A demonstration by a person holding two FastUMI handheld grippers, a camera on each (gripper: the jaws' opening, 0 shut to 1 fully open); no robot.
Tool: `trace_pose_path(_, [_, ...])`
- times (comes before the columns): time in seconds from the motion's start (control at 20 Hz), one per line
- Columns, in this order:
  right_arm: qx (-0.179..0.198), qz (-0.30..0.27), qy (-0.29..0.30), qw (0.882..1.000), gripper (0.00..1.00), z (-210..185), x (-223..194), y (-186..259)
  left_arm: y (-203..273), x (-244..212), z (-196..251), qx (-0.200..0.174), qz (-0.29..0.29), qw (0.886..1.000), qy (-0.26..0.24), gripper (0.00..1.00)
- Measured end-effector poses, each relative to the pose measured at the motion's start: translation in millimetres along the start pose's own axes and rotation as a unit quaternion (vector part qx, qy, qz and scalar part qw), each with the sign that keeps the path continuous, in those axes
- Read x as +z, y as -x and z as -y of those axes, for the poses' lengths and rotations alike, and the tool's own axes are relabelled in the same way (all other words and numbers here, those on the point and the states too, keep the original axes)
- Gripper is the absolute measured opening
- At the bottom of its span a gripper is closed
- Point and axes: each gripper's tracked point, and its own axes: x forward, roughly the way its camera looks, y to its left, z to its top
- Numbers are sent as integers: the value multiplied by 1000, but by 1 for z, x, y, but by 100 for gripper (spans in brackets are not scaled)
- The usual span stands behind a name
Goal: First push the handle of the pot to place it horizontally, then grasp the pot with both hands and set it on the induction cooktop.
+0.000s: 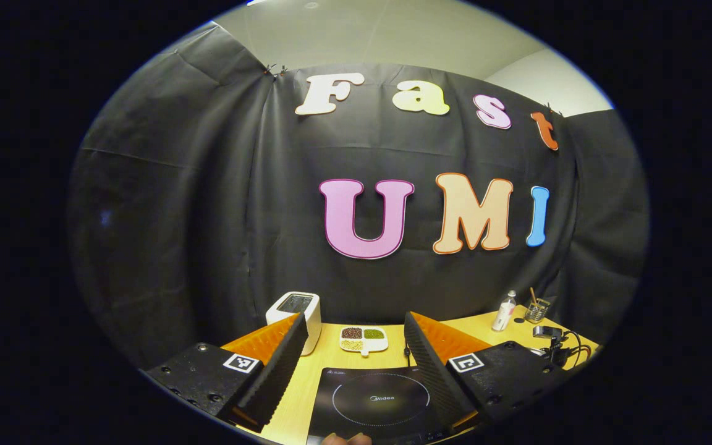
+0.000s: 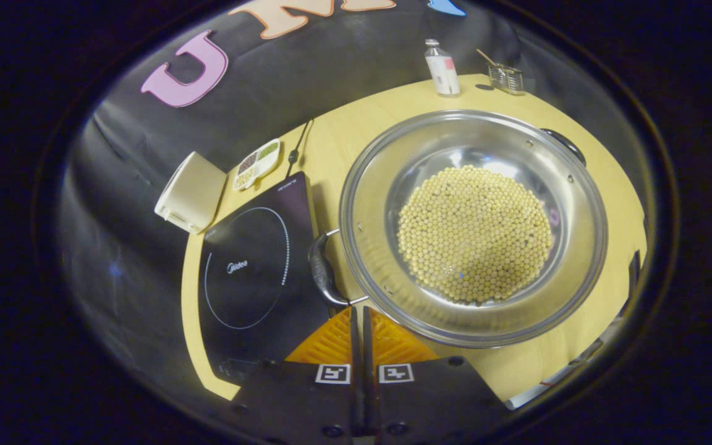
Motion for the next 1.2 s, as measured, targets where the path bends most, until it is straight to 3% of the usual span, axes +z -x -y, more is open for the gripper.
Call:
trace_pose_path(0.2, [41,21,-12,999,3,-13,13,21,-1,-1,9,-6,-2,1000,4,93])
trace_pose_path(0.35, [48,44,-1,998,0,-2,27,37,-1,-5,25,-20,-9,1000,9,96])
trace_pose_path(0.55, [31,83,34,995,2,34,57,56,0,-24,64,-61,-40,997,15,93])
trace_pose_path(0.6, [25,95,43,994,2,45,67,60,1,-29,75,-72,-49,996,14,96])
trace_pose_path(0.85, [-26,138,110,984,0,110,117,74,7,-80,120,-93,-124,988,24,93])
trace_pose_path(1.05, [-33,139,146,979,14,146,139,74,9,-114,154,-93,-172,981,10,97])
trace_pose_path(1.2, [-41,134,188,972,46,166,152,72,9,-138,181,-90,-208,973,36,96])
